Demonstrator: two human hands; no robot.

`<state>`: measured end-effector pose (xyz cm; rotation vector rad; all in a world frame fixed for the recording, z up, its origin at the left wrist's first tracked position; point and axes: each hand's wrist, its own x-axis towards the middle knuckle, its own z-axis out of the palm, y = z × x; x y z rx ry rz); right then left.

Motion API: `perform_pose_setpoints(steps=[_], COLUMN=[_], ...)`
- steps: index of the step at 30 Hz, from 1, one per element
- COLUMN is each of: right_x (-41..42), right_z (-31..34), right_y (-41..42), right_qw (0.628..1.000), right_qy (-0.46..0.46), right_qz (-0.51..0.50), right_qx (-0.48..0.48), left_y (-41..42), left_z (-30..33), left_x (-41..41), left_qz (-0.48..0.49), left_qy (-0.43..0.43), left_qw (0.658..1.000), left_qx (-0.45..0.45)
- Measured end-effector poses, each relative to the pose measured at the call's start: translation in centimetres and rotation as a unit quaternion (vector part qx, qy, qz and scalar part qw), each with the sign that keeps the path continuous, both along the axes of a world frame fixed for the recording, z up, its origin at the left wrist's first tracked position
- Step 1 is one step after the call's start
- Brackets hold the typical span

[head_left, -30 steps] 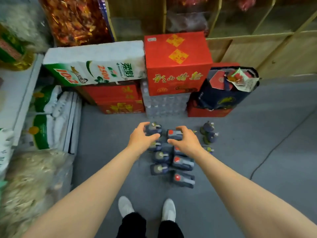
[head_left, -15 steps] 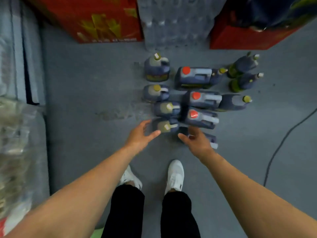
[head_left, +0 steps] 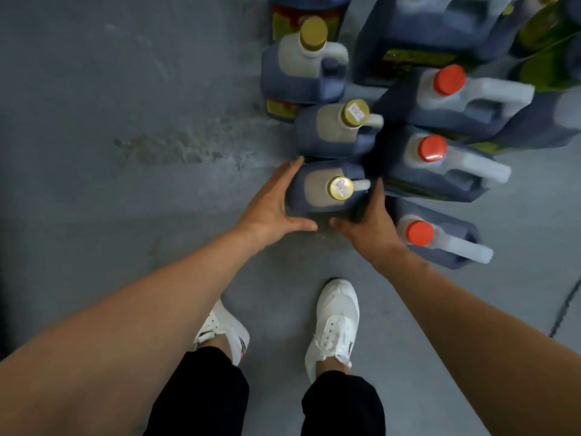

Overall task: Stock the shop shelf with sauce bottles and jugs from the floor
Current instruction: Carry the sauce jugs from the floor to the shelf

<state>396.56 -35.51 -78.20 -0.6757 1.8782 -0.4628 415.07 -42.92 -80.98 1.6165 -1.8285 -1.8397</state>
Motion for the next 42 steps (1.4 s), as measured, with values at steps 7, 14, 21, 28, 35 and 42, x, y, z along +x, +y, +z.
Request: perform_pose_setpoints(steps=[7, 14, 21, 28, 35, 42], right_x=[0.3, 2.2, 1.9, 3.6, 9.2, 13.4], right_z=[-1.4, -3.9, -3.9, -0.2, 8.8, 22.8], right_y=[0.0, -0.8, -2.3, -4.8, -1.9, -4.4], right_qw=[0.997, 0.979, 0.973, 0.971, 0.967, 0.970], right_qy=[0.030, 0.038, 0.005, -0.147, -0.217, -0.214], right_qz=[0.066, 0.189, 0.226, 0.181, 0.084, 0.094], right_qx=[-0.035, -0.063, -0.051, 0.053, 0.098, 0.063], left_y=[-0.5, -1.6, -2.4, -2.8, 1.7, -0.3], left_z=[-1.8, -1.8, -2.0, 0.5, 10.2, 24.2], left_x=[1.5, 7.2, 7.2, 10.5, 14.1, 18.1], left_qz=[0.010, -0.027, -0.003, 0.093, 0.246, 0.256], left_qy=[0.019, 0.017, 0.060, 0.024, 0.016, 0.028], left_qw=[0.997, 0.999, 0.998, 0.978, 0.924, 0.930], left_qx=[-0.068, -0.041, 0.010, 0.186, 0.294, 0.262])
